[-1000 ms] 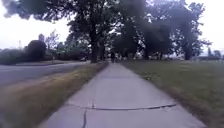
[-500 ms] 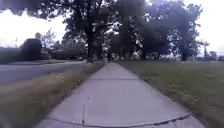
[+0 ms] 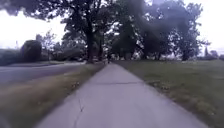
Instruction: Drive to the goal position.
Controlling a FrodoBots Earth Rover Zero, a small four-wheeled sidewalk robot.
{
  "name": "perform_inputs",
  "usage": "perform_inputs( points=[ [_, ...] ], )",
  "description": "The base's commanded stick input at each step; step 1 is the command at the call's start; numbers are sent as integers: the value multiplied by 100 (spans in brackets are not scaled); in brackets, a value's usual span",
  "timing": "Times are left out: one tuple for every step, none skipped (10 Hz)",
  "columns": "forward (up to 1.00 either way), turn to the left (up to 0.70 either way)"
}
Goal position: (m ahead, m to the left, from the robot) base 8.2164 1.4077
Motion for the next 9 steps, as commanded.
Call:
perform_inputs(
  points=[
    [70, 0],
    [70, 0],
    [70, 0],
    [70, 0],
    [70, 0],
    [70, 0],
    [70, 0],
    [70, 0],
    [70, 0]
  ],
)
